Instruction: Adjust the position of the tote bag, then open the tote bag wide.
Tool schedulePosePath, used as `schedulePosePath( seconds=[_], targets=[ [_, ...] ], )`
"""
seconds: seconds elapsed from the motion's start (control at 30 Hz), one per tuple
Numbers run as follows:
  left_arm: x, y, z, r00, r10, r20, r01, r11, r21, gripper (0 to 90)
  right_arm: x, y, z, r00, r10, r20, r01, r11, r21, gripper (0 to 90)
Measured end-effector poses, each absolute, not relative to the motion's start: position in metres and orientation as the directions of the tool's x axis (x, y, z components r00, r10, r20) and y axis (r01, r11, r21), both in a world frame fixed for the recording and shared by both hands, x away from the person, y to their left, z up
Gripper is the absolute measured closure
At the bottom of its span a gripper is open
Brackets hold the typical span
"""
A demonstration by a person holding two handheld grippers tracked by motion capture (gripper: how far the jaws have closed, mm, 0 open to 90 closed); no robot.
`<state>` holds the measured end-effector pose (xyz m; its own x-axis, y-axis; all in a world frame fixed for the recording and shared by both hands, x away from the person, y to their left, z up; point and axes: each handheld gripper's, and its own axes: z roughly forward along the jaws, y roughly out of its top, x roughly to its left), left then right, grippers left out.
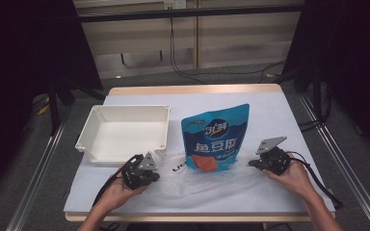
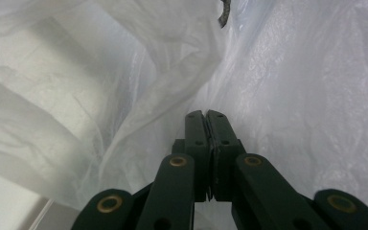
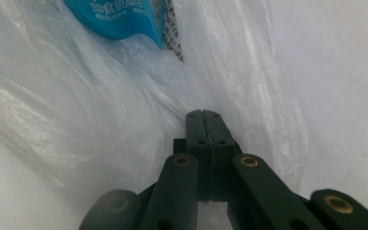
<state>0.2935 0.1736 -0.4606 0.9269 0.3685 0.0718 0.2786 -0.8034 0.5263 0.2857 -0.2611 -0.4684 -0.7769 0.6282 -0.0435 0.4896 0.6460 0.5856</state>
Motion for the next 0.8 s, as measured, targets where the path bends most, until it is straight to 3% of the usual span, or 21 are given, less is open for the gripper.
schedulePosePath(
  seconds=[0.5,0.8],
  targets=[
    [0.289,0.180,-0.460,0.920,0.388,0.063,0.301,-0.799,0.520,90.0,0.288,-0.269,-0.469,-0.744,0.666,-0.051,0.519,0.625,0.584,90.0],
    [0.286,0.176,-0.463,0.922,0.387,0.025,0.305,-0.764,0.569,89.5,0.290,-0.274,-0.469,-0.724,0.685,-0.079,0.524,0.621,0.583,90.0]
  ],
)
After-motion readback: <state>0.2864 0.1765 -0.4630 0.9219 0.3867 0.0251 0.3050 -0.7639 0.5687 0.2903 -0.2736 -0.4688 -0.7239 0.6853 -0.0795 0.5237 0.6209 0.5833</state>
